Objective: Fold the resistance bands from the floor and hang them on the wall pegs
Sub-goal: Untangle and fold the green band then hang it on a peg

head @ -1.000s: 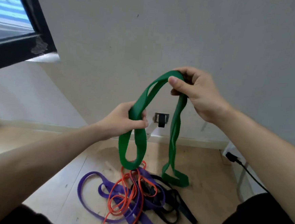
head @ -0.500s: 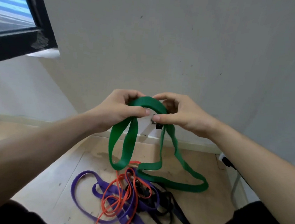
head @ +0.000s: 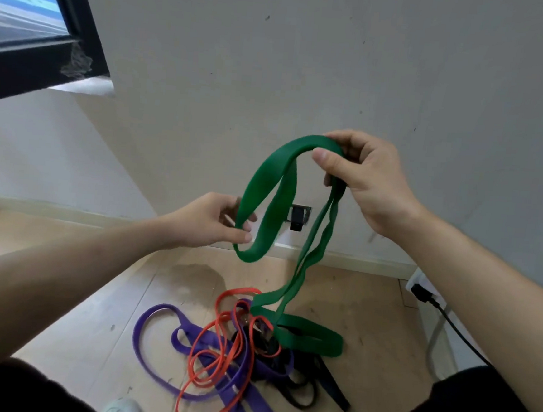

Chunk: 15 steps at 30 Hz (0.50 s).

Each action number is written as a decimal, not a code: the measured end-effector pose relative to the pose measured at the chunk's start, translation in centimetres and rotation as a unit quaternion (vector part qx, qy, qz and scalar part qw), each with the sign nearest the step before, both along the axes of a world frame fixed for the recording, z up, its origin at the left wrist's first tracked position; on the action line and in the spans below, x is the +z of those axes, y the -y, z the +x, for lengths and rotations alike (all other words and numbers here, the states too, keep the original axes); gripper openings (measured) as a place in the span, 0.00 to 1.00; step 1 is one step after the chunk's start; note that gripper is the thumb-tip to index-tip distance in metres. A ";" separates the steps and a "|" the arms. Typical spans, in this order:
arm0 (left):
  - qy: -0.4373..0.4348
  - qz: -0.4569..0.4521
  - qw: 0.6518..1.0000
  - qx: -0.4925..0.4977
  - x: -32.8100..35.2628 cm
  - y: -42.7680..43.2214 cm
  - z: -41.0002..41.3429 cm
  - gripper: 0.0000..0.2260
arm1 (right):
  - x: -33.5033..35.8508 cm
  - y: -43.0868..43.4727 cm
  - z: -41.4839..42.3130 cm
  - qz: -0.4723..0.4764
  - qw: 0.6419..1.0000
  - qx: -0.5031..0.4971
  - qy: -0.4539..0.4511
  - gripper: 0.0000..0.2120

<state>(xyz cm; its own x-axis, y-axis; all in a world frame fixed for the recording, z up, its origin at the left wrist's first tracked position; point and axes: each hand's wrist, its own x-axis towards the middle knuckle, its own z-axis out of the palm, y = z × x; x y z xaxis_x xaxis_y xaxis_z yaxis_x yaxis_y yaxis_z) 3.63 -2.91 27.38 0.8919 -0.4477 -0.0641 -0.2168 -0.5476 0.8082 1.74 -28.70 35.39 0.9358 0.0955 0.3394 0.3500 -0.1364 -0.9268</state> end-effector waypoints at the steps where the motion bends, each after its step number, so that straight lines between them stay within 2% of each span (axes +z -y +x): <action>1: 0.000 0.033 0.999 0.002 -0.7 0.0 0.2 0.12 | 0.0 0.1 0.0 0.001 1.000 -0.008 -0.003 0.05; 3: -0.006 0.072 0.997 0.006 -1.6 0.1 0.4 0.11 | -0.1 0.5 0.1 -0.004 1.000 -0.021 -0.008 0.04; 5: -0.028 0.062 0.997 0.018 -2.0 0.1 0.8 0.10 | -0.2 0.9 0.4 -0.002 0.999 -0.040 -0.009 0.04; 8: -0.086 -0.046 0.993 0.068 -1.8 0.1 1.1 0.07 | -0.5 2.0 1.0 0.000 0.997 -0.075 -0.014 0.05; 15: -0.112 -0.247 0.950 0.155 0.4 0.7 1.1 0.07 | -2.2 4.1 2.2 -0.070 0.993 -0.075 -0.064 0.06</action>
